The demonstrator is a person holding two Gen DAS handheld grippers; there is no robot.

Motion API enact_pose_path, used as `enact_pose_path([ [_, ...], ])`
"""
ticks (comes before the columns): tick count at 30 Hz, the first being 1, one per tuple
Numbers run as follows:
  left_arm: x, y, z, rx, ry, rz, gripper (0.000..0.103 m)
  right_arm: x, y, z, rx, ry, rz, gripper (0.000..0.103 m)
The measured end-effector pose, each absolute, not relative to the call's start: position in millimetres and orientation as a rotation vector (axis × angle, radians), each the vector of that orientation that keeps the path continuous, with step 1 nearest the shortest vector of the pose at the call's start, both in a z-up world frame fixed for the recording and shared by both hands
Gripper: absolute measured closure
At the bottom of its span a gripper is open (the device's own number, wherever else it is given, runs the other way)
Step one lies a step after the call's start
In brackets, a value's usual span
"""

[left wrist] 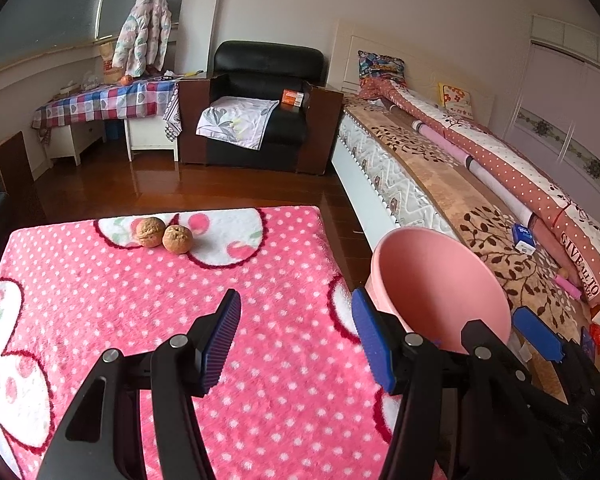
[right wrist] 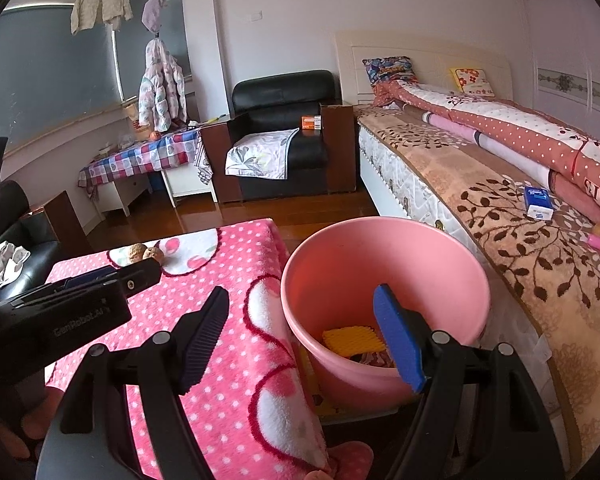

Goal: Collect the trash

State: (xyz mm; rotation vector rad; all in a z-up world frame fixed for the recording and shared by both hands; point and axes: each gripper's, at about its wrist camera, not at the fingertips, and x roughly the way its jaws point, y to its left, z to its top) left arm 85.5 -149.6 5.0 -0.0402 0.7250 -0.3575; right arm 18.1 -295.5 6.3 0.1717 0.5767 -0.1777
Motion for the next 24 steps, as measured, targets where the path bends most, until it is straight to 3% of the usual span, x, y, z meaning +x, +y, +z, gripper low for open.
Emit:
enact_pose_path([
  [24,86,-151,-7,-0.032,0.761,-0.352,0.046,19,-296,-7,0.195,0.599,-0.177,0.028],
])
